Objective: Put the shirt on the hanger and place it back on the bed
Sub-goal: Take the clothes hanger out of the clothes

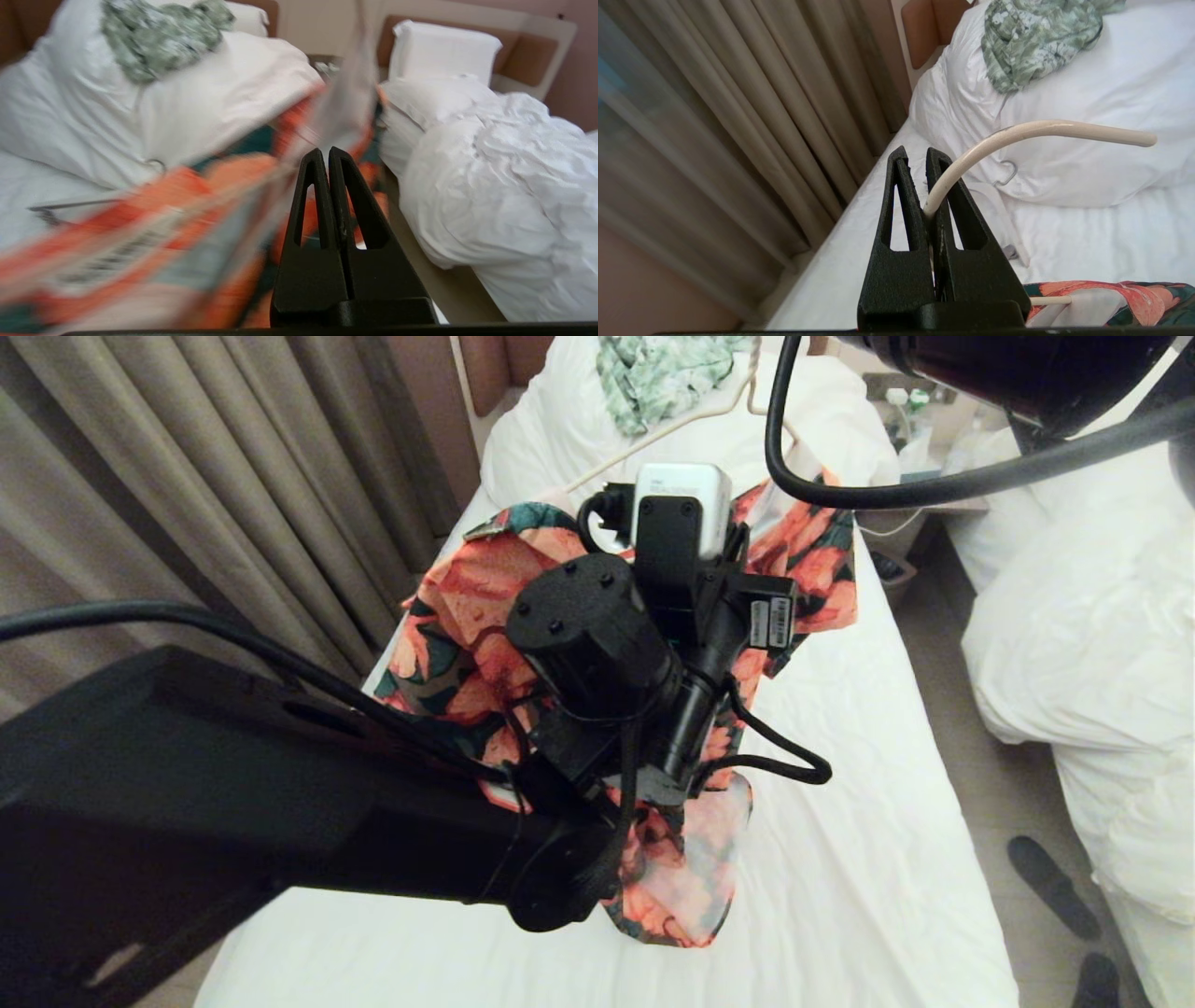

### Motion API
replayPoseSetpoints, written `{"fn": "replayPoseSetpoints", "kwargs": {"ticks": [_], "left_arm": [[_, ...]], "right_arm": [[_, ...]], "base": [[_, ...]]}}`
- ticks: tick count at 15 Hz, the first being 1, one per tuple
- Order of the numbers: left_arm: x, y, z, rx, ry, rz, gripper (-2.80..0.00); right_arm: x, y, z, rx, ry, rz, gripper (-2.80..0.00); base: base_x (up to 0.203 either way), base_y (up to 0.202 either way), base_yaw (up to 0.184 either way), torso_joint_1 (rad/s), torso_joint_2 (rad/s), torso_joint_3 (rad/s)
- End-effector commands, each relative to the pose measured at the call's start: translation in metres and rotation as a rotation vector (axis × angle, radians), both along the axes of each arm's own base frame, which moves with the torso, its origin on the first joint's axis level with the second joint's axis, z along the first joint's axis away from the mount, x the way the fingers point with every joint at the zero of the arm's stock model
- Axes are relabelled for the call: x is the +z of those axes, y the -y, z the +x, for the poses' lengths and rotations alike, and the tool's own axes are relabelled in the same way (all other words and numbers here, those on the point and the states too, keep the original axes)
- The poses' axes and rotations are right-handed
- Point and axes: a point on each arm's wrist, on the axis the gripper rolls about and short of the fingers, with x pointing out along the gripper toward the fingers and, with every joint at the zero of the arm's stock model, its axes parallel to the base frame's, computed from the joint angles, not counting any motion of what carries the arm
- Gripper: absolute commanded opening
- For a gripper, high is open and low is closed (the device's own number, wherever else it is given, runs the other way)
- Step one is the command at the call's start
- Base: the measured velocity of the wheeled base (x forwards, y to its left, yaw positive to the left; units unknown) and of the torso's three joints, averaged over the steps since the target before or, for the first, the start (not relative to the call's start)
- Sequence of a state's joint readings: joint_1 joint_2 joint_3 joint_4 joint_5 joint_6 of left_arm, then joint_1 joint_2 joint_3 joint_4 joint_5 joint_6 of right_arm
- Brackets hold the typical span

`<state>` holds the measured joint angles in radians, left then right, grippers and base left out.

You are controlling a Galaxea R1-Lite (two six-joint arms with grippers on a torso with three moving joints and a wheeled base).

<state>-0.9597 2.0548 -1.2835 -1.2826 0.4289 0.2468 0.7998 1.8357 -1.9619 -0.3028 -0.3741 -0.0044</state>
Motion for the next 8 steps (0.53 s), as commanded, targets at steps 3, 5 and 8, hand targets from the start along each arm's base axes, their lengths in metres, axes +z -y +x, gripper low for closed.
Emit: {"fn": "replayPoseSetpoints", "kwargs": {"ticks": [3, 5, 8], "left_arm": [[0.015, -0.048, -0.014, 0.046, -0.016, 0.024, -2.8], [0.021, -0.058, -0.017, 0.053, -0.036, 0.059, -2.8], [0.037, -0.079, -0.035, 0.048, -0.069, 0.103, -2.8]], "right_arm": [[-0.001, 0.004, 0.007, -0.048, 0.036, -0.066, -2.8], [0.006, 0.009, 0.005, -0.05, 0.118, -0.095, -2.8], [0.015, 0.016, 0.006, -0.039, 0.265, -0.141, -2.8]], "base": [[0.0, 0.0, 0.0, 0.0, 0.0, 0.0], [0.0, 0.0, 0.0, 0.0, 0.0, 0.0], [0.0, 0.0, 0.0, 0.0, 0.0, 0.0]]}}
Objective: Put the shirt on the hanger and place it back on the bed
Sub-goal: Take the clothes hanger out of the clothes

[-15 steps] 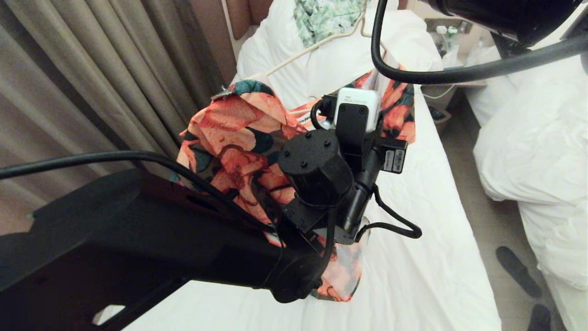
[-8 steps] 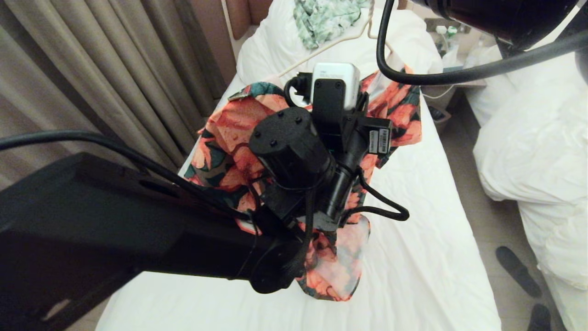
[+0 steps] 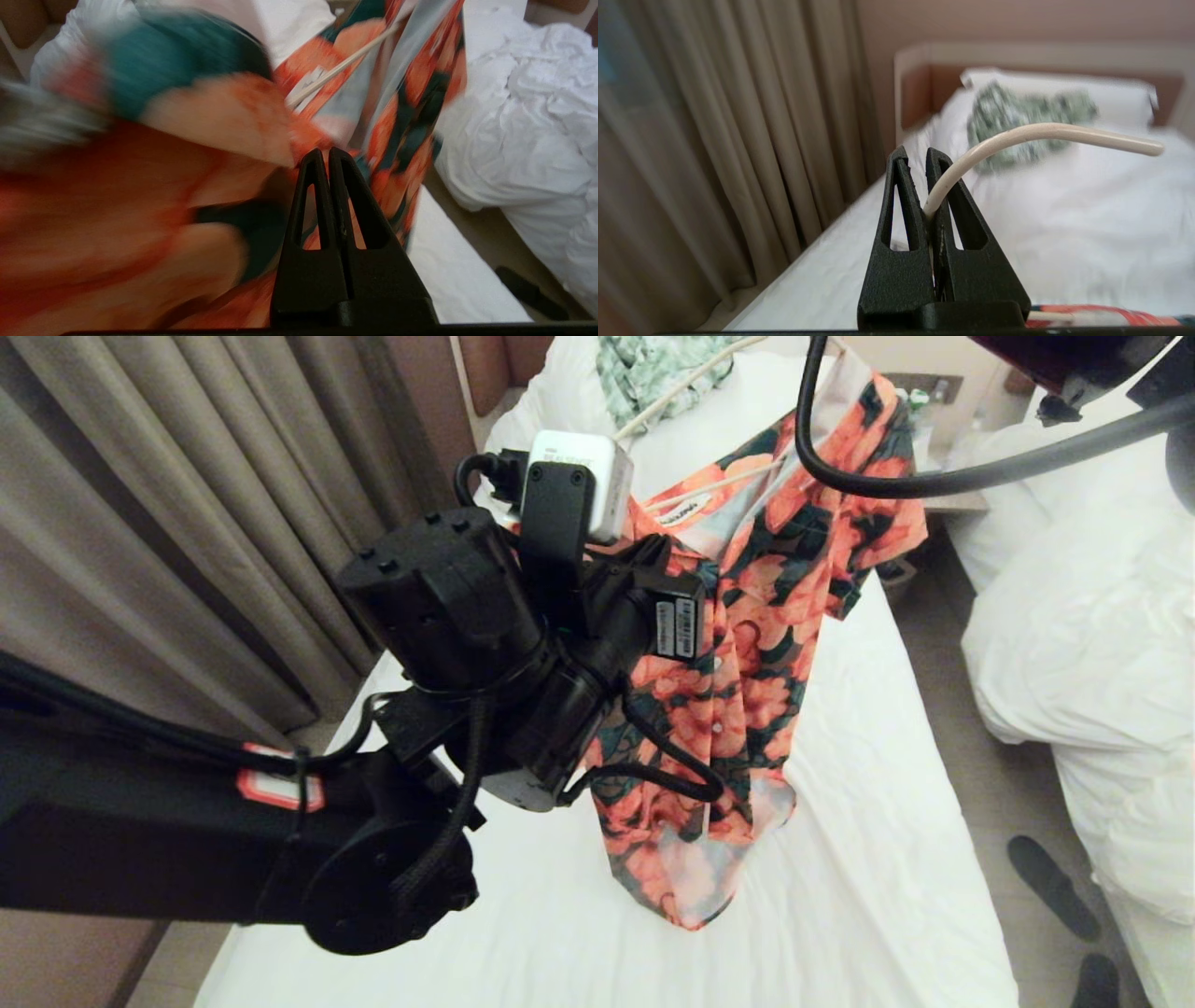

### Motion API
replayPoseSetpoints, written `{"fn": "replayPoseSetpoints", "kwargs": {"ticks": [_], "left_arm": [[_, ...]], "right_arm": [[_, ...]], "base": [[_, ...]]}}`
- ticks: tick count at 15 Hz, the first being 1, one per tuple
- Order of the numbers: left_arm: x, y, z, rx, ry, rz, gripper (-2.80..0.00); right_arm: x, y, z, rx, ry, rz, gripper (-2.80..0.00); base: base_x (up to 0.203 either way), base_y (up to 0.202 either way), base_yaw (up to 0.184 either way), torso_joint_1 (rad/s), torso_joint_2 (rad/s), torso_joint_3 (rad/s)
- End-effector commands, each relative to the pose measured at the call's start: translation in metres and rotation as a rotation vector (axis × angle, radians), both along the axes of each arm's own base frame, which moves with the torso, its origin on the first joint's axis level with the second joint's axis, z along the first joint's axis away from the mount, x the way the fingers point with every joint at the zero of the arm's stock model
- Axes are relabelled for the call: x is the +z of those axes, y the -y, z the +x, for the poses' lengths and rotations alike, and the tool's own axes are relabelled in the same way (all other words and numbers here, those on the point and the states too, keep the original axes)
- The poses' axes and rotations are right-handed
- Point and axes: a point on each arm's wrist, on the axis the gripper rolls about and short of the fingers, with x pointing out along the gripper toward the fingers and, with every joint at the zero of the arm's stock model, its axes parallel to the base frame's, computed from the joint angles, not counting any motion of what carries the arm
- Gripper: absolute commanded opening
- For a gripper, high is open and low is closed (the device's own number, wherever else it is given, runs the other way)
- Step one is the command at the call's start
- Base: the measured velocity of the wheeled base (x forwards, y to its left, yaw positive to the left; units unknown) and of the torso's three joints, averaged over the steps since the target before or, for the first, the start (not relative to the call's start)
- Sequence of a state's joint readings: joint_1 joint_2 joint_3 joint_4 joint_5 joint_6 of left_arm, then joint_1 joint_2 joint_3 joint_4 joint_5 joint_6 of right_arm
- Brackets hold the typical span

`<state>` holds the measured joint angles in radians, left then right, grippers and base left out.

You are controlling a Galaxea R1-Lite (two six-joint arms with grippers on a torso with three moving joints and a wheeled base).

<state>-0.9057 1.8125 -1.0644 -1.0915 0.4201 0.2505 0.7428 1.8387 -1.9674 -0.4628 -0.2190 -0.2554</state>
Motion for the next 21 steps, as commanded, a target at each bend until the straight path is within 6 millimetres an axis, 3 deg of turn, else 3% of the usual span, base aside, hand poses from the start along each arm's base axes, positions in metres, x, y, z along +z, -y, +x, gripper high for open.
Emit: {"fn": "replayPoseSetpoints", "kwargs": {"ticks": [1, 5, 8, 11, 16, 21], "left_arm": [[0.031, -0.028, -0.026, -0.008, 0.023, -0.029, -2.8], [0.054, -0.071, -0.059, -0.011, -0.051, 0.067, -2.8], [0.057, -0.099, -0.08, -0.01, -0.154, 0.198, -2.8], [0.052, -0.108, -0.075, 0.039, -0.226, 0.276, -2.8], [0.058, -0.12, -0.065, 0.104, -0.231, 0.261, -2.8], [0.062, -0.126, -0.067, 0.107, -0.219, 0.246, -2.8]], "right_arm": [[0.001, 0.003, 0.002, 0.0, 0.03, -0.03, -2.8], [0.008, 0.015, 0.004, -0.077, 0.103, -0.087, -2.8], [0.009, 0.012, 0.01, -0.061, 0.204, -0.043, -2.8], [0.01, 0.016, 0.014, -0.078, 0.259, 0.0, -2.8], [0.018, 0.022, 0.006, -0.076, 0.288, 0.013, -2.8], [0.019, 0.021, 0.003, -0.072, 0.324, 0.03, -2.8]], "base": [[0.0, 0.0, 0.0, 0.0, 0.0, 0.0], [0.0, 0.0, 0.0, 0.0, 0.0, 0.0], [0.0, 0.0, 0.0, 0.0, 0.0, 0.0], [0.0, 0.0, 0.0, 0.0, 0.0, 0.0], [0.0, 0.0, 0.0, 0.0, 0.0, 0.0], [0.0, 0.0, 0.0, 0.0, 0.0, 0.0]]}}
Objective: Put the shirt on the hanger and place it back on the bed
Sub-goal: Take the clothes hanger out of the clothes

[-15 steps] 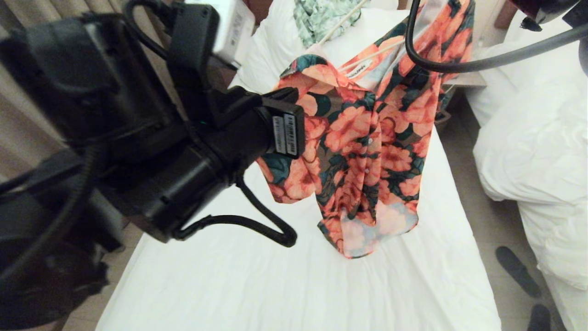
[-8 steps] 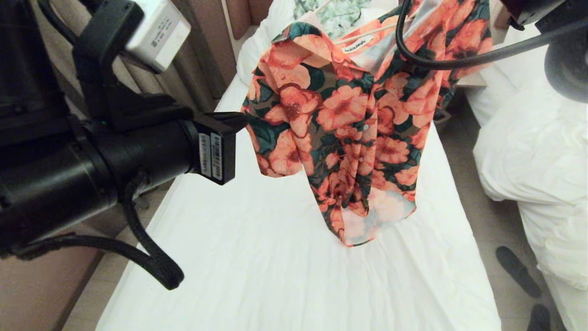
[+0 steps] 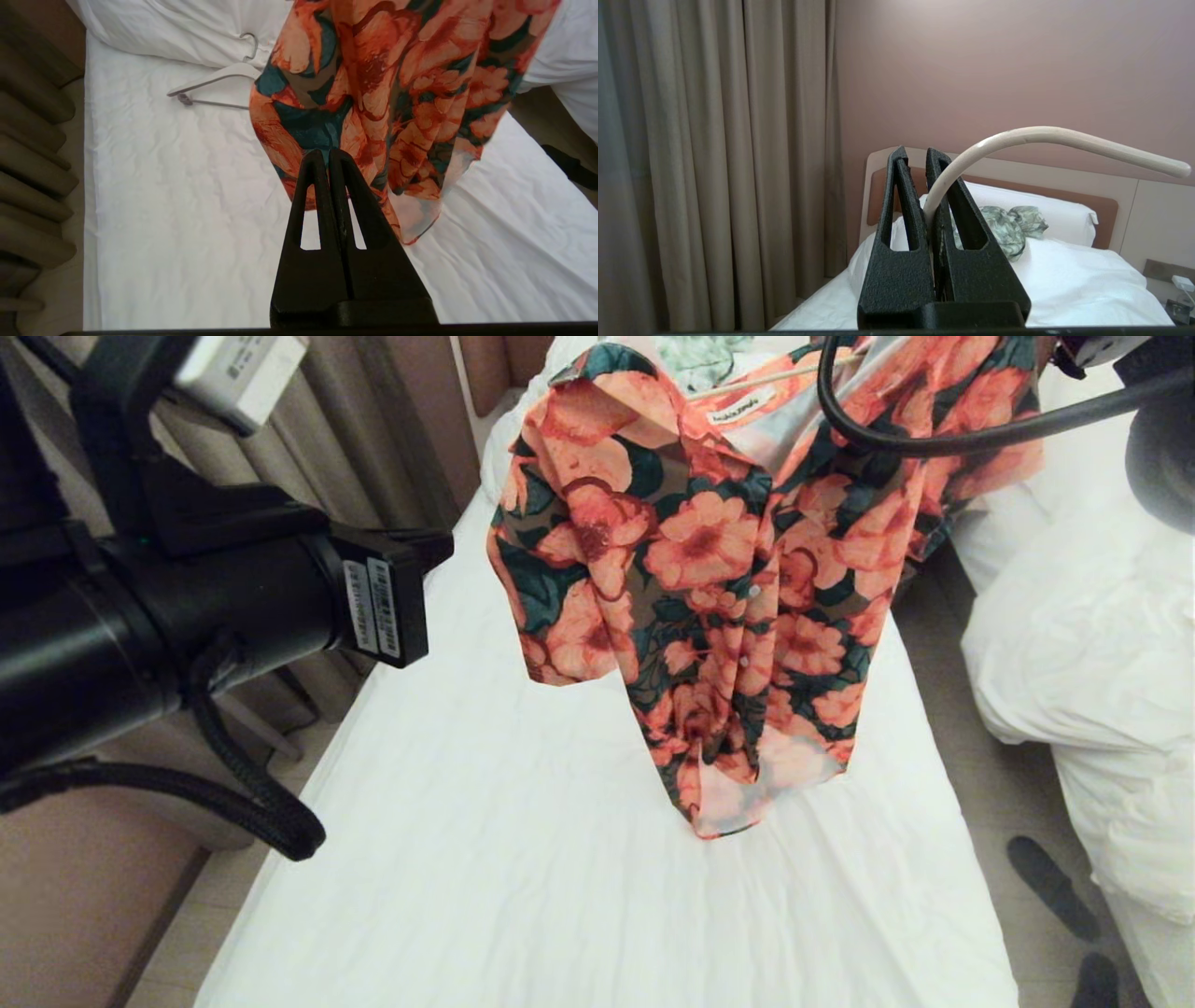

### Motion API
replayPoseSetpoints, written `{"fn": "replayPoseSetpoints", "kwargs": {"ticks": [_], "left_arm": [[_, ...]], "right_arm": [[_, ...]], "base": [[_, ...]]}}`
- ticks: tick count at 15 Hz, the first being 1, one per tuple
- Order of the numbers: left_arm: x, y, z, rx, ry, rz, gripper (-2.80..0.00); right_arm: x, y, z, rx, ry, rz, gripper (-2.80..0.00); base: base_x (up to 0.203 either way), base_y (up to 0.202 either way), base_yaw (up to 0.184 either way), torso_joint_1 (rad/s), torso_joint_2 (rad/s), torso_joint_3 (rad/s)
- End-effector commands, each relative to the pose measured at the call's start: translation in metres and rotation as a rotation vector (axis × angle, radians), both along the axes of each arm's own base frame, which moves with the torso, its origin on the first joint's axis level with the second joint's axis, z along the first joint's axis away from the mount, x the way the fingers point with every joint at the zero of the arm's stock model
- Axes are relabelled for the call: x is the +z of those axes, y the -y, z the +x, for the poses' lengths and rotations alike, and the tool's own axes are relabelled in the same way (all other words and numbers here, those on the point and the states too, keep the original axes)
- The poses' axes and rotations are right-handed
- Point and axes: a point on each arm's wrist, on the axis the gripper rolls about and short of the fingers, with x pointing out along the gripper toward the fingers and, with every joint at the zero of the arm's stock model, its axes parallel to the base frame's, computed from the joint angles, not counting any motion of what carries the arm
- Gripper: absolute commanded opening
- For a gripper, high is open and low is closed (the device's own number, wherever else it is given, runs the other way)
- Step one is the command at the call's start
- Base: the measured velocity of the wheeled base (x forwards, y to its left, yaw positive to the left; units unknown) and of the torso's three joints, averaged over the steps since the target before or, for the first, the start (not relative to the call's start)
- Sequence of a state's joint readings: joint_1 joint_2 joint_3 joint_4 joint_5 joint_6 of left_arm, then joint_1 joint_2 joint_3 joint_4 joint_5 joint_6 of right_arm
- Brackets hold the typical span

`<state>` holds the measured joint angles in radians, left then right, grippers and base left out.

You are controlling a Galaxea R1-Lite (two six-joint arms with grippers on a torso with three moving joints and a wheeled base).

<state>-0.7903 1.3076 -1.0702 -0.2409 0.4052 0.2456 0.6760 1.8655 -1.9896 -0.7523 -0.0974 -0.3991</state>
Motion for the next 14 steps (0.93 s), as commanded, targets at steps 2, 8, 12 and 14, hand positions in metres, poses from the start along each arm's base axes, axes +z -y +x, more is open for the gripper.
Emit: {"fn": "replayPoseSetpoints", "kwargs": {"ticks": [2, 8, 12, 14], "left_arm": [[0.0036, -0.0053, -0.003, 0.011, 0.013, -0.012, -2.8], [0.0058, -0.0104, -0.0011, 0.034, 0.022, -0.019, -2.8], [0.0073, -0.0099, -0.0005, 0.031, 0.026, -0.028, -2.8], [0.0111, -0.0069, -0.0006, 0.006, 0.031, -0.06, -2.8]], "right_arm": [[0.0004, -0.0002, -0.0008, -0.002, 0.005, 0.002, -2.8], [0.0002, -0.0007, -0.0009, -0.005, 0.004, -0.004, -2.8], [-0.0008, -0.002, -0.0001, -0.002, -0.001, -0.01, -2.8], [-0.0033, -0.0033, 0.0022, -0.002, -0.013, -0.019, -2.8]], "base": [[0.0, 0.0, 0.0, 0.0, 0.0, 0.0], [0.0, 0.0, 0.0, 0.0, 0.0, 0.0], [0.0, 0.0, 0.0, 0.0, 0.0, 0.0], [0.0, 0.0, 0.0, 0.0, 0.0, 0.0]]}}
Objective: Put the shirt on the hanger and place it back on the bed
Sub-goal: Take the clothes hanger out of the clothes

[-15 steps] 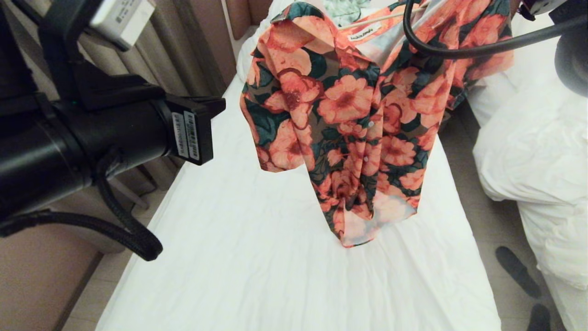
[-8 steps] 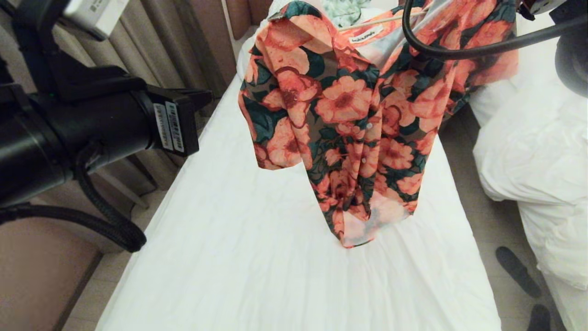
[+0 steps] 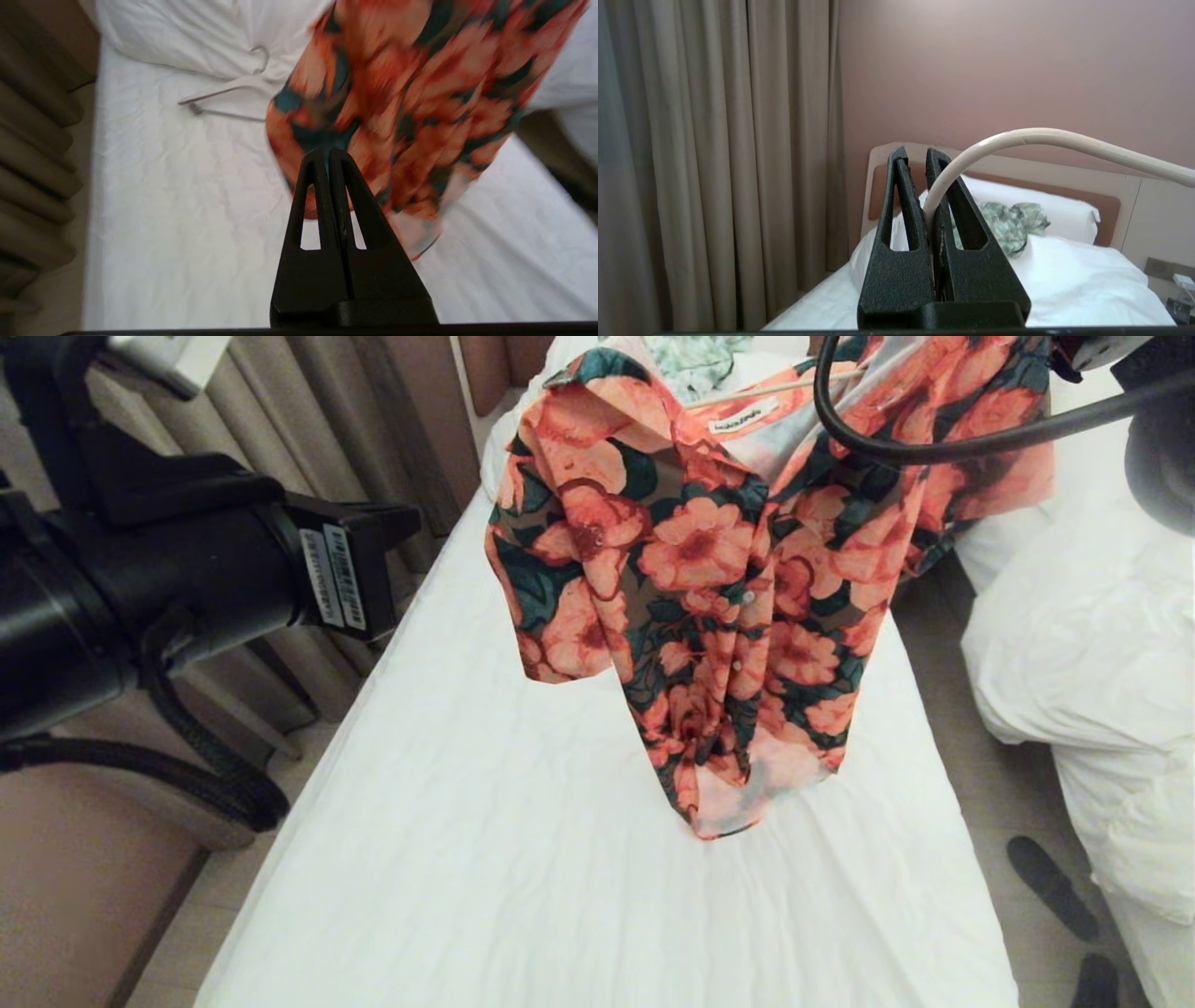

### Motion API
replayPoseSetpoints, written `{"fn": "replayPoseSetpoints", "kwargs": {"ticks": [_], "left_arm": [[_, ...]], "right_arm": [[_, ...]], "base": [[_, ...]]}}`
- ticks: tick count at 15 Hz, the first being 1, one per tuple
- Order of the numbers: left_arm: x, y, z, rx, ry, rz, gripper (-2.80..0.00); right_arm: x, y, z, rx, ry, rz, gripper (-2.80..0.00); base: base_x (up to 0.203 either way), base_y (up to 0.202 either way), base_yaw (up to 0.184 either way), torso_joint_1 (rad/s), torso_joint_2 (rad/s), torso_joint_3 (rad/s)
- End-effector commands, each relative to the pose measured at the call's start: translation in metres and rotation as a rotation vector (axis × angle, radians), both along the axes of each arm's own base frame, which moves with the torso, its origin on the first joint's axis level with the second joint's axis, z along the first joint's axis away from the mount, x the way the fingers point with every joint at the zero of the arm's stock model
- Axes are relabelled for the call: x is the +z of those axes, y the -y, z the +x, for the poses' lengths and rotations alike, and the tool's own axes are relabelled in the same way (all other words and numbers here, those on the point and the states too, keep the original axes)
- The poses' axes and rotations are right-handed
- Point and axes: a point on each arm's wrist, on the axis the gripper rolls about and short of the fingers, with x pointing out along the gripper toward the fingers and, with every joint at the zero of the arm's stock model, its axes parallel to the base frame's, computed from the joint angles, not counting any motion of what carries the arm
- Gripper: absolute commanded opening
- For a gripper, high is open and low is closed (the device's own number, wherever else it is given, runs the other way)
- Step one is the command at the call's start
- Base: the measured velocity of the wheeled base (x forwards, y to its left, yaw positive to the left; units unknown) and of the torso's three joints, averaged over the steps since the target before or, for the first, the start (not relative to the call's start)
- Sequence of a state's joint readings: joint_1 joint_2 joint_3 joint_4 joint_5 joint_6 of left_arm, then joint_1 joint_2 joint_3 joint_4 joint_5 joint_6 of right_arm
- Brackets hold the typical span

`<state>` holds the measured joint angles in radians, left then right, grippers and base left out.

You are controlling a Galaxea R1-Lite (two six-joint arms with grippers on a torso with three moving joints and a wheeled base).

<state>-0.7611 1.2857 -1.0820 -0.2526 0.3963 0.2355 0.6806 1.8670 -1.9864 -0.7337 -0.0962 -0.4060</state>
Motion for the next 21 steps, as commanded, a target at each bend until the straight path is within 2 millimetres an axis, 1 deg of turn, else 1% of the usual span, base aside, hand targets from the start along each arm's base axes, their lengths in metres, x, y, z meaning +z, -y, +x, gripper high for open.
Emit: {"fn": "replayPoseSetpoints", "kwargs": {"ticks": [1, 3, 4, 5, 8, 10, 11, 12, 14, 15, 16, 19, 21], "left_arm": [[0.006, 0.006, -0.001, -0.05, 0.003, -0.064, -2.8], [0.013, 0.026, -0.005, -0.146, -0.025, -0.196, -2.8], [0.009, 0.036, -0.002, -0.168, -0.045, -0.201, -2.8], [0.004, 0.047, 0.001, -0.188, -0.065, -0.202, -2.8], [-0.02, 0.087, 0.02, -0.222, -0.114, -0.222, -2.8], [-0.037, 0.11, 0.032, -0.234, -0.132, -0.258, -2.8], [-0.04, 0.119, 0.035, -0.243, -0.13, -0.321, -2.8], [-0.043, 0.128, 0.039, -0.235, -0.117, -0.379, 0.0], [-0.048, 0.143, 0.049, -0.146, -0.113, -0.409, 0.0], [-0.047, 0.145, 0.052, -0.12, -0.105, -0.424, 0.0], [-0.044, 0.144, 0.052, -0.118, -0.1, -0.433, 0.0], [-0.046, 0.145, 0.056, -0.107, -0.096, -0.438, 0.0], [-0.043, 0.144, 0.057, -0.112, -0.059, -0.483, 0.0]], "right_arm": [[-0.002, -0.001, 0.002, -0.002, -0.007, -0.005, -2.8], [-0.005, -0.003, 0.004, 0.005, -0.053, -0.025, -2.8], [-0.007, -0.004, 0.005, 0.014, -0.084, -0.035, -2.8], [-0.008, -0.006, 0.006, 0.023, -0.108, -0.043, -2.8], [-0.015, -0.014, 0.009, -0.003, -0.173, -0.04, -2.8], [-0.016, -0.015, 0.01, -0.014, -0.184, -0.034, -2.8], [-0.017, -0.015, 0.011, -0.022, -0.19, -0.029, -2.8], [-0.016, -0.014, 0.011, -0.027, -0.193, -0.024, -2.8], [-0.016, -0.014, 0.011, -0.029, -0.192, -0.023, -2.8], [-0.016, -0.014, 0.011, -0.024, -0.193, -0.021, -2.8], [-0.017, -0.015, 0.011, -0.013, -0.199, -0.014, -2.8], [-0.018, -0.019, 0.009, 0.013, -0.21, -0.007, -2.8], [-0.02, -0.024, 0.008, 0.026, -0.217, -0.009, -2.8]], "base": [[0.0, 0.0, 0.0, 0.0, 0.0, 0.0], [0.0, 0.0, 0.0, 0.0, 0.0, 0.0], [0.0, 0.0, 0.0, 0.0, 0.0, 0.0], [0.0, 0.0, 0.0, 0.0, 0.0, 0.0], [0.0, 0.0, 0.0, 0.0, 0.0, 0.0], [0.0, 0.0, 0.0, 0.0, 0.0, 0.0], [0.0, 0.0, 0.0, 0.0, 0.0, 0.0], [0.0, 0.0, 0.0, 0.0, 0.0, 0.0], [0.0, 0.0, 0.0, 0.0, 0.0, 0.0], [0.0, 0.0, 0.0, 0.0, 0.0, 0.0], [0.0, 0.0, 0.0, 0.0, 0.0, 0.0], [0.0, 0.0, 0.0, 0.0, 0.0, 0.0], [0.0, 0.0, 0.0, 0.0, 0.0, 0.0]]}}
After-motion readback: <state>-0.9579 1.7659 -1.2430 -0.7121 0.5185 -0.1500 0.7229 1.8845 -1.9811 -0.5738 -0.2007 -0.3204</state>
